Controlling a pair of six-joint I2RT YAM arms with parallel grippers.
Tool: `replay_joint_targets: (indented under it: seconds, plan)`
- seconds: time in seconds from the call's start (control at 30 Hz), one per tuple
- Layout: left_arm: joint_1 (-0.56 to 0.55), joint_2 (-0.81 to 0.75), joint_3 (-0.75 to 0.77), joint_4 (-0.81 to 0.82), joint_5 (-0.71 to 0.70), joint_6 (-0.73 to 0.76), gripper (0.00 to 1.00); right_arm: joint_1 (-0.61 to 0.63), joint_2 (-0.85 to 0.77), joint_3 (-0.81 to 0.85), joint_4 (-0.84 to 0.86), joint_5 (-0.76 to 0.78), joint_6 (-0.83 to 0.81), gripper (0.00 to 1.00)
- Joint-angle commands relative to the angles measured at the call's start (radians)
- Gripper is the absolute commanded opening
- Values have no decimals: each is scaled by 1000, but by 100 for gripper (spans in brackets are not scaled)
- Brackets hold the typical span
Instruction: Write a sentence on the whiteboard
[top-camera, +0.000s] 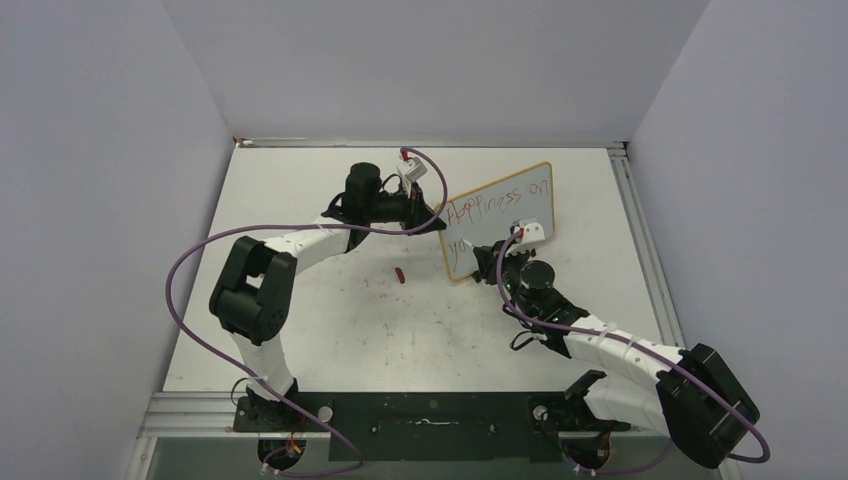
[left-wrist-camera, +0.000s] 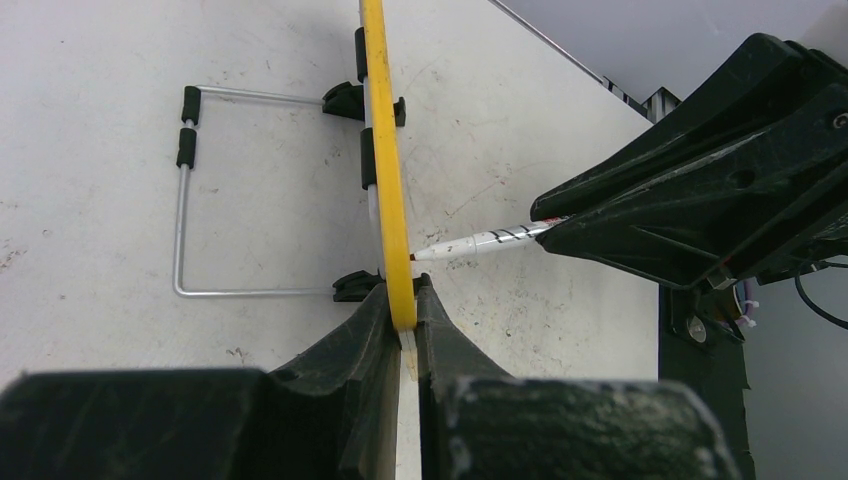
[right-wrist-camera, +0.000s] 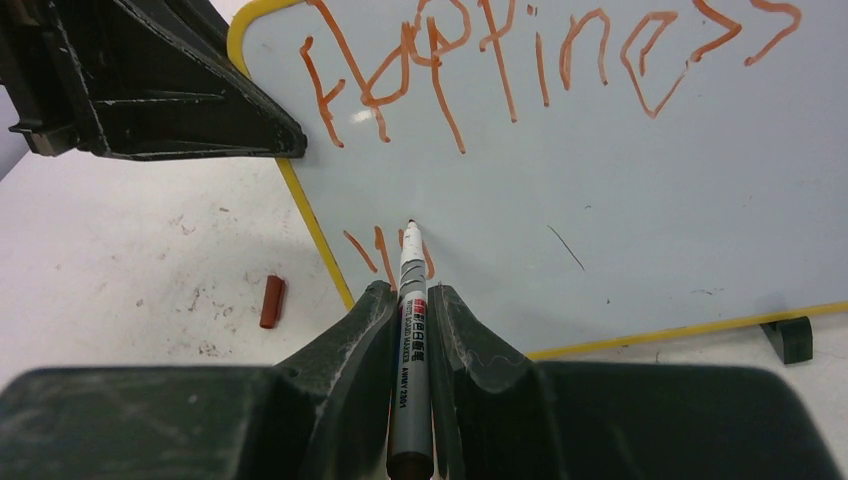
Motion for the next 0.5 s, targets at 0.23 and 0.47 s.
replay_joint_targets:
  seconds: [0.23,0.47]
  plan:
    - [-9,-18,31,21,47,-10,0,-1,-16,27,46,-3,-4,5]
    - [-9,-22,31,22,46,-10,0,-1,-37,8,17,-26,-2,5]
